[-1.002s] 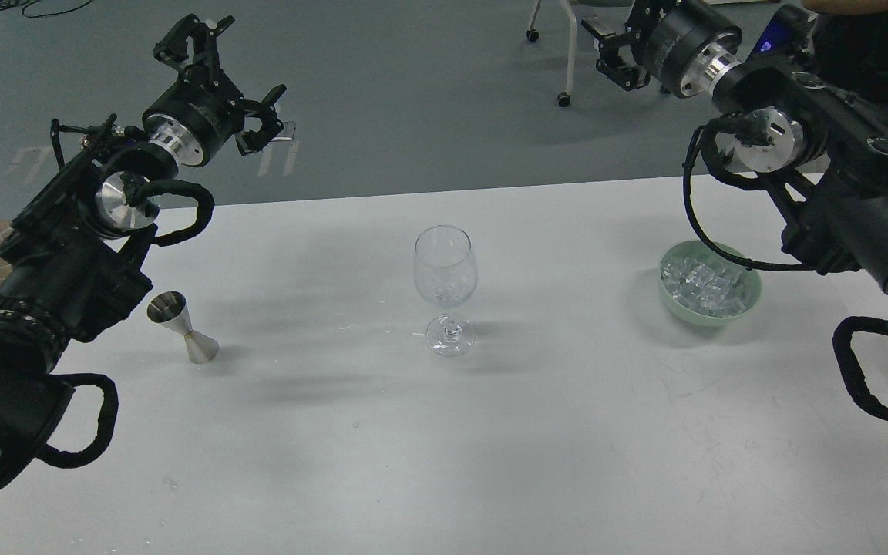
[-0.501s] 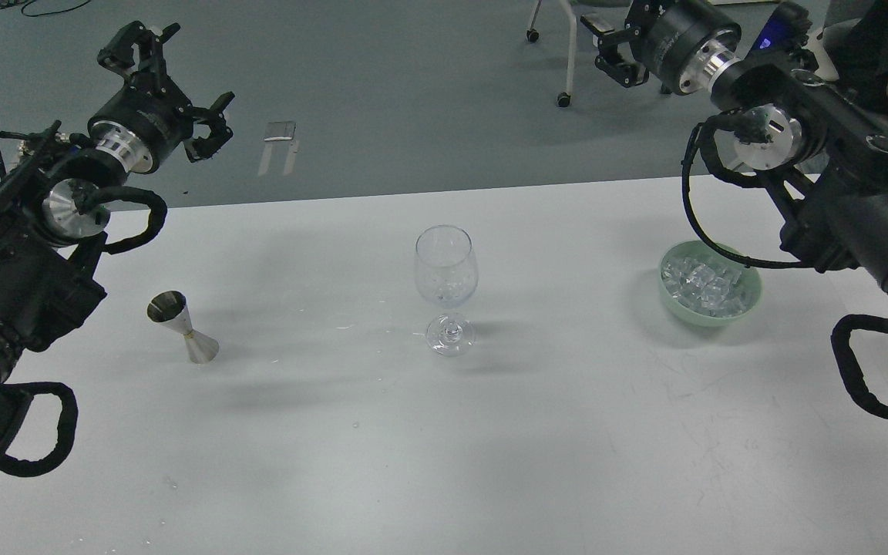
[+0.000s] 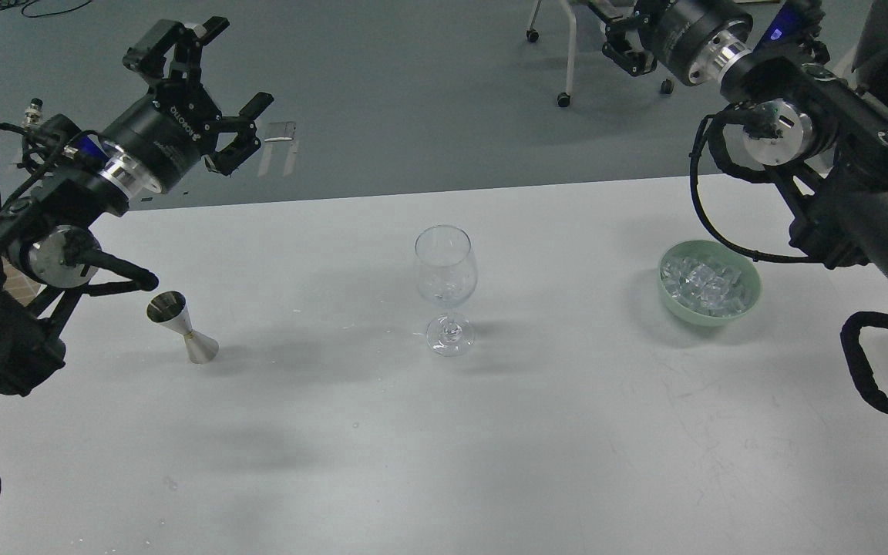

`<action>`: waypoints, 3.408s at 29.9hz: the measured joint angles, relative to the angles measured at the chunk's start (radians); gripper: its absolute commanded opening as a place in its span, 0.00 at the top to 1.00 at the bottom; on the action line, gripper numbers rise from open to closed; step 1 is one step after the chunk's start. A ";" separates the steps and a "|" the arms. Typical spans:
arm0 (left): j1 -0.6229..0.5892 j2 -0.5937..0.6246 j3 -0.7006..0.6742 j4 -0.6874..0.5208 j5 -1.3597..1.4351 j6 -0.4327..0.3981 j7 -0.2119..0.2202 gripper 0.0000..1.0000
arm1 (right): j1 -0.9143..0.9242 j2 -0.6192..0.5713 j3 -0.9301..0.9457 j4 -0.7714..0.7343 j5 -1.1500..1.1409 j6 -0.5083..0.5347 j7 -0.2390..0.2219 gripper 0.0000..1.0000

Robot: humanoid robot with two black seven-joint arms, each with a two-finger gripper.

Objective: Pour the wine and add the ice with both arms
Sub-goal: 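Raise both arms from the table edges and open the grippers, then lower the left gripper toward the metal jigger, then close the left gripper around the metal jigger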

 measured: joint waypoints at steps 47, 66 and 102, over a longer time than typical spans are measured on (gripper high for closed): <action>0.287 0.246 -0.240 -0.380 -0.247 0.175 0.249 0.03 | -0.051 -0.143 -0.010 0.117 -0.002 0.064 0.034 0.00; 1.003 0.176 -0.741 -0.577 -0.535 0.224 0.392 0.06 | -0.081 -0.162 -0.010 0.120 -0.002 0.063 0.033 0.00; 0.991 -0.267 -0.755 -0.421 -0.499 0.373 0.594 0.02 | -0.086 -0.159 -0.061 0.113 -0.003 0.044 0.026 0.00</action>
